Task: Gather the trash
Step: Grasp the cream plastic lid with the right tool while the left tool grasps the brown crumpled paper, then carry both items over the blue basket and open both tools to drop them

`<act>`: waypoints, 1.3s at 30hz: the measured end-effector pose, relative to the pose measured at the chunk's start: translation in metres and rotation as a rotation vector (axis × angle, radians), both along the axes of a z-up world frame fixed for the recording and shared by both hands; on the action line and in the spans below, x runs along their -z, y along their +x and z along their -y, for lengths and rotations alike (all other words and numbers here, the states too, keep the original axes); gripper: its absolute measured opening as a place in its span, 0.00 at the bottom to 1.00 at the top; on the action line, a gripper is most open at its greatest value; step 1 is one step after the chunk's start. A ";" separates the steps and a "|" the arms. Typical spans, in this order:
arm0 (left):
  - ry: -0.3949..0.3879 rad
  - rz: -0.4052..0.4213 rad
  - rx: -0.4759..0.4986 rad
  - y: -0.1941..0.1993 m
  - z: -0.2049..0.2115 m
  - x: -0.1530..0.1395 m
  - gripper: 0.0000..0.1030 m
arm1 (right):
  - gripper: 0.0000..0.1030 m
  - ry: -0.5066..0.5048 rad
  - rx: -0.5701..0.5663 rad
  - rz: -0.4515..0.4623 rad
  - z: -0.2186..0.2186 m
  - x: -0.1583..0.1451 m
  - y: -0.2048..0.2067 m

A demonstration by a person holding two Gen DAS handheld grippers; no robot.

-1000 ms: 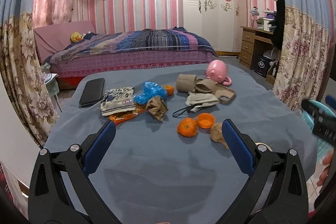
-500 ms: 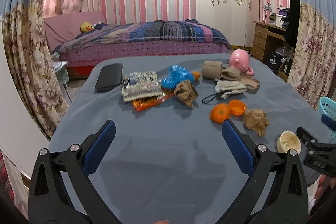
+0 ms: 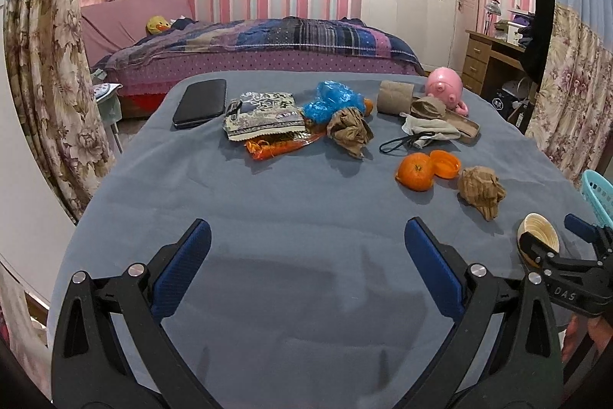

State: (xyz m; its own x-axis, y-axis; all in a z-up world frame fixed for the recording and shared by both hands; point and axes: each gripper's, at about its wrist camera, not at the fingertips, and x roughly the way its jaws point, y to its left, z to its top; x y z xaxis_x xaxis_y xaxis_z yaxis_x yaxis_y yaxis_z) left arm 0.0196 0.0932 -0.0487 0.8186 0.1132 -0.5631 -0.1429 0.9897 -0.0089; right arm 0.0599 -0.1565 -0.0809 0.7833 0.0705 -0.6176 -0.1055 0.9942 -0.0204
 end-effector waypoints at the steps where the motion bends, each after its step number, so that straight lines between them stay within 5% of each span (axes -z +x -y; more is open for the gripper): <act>1: 0.002 0.000 0.001 0.000 0.001 0.000 0.95 | 0.87 0.005 -0.007 -0.007 0.001 0.001 0.000; 5: -0.009 0.000 0.004 0.001 0.003 0.000 0.95 | 0.59 0.024 -0.045 -0.035 -0.002 0.005 0.002; 15: -0.023 0.001 0.086 0.025 0.058 -0.009 0.95 | 0.59 -0.035 0.054 0.074 0.052 -0.037 0.026; 28: -0.109 -0.121 0.205 0.095 0.131 0.015 0.94 | 0.59 0.011 0.136 0.096 0.103 -0.051 0.045; 36: -0.158 -0.182 0.226 0.110 0.134 0.034 0.48 | 0.59 0.022 0.147 0.108 0.108 -0.054 0.043; 39: -0.106 -0.173 0.232 0.107 0.143 0.032 0.45 | 0.59 0.018 0.147 0.109 0.108 -0.053 0.042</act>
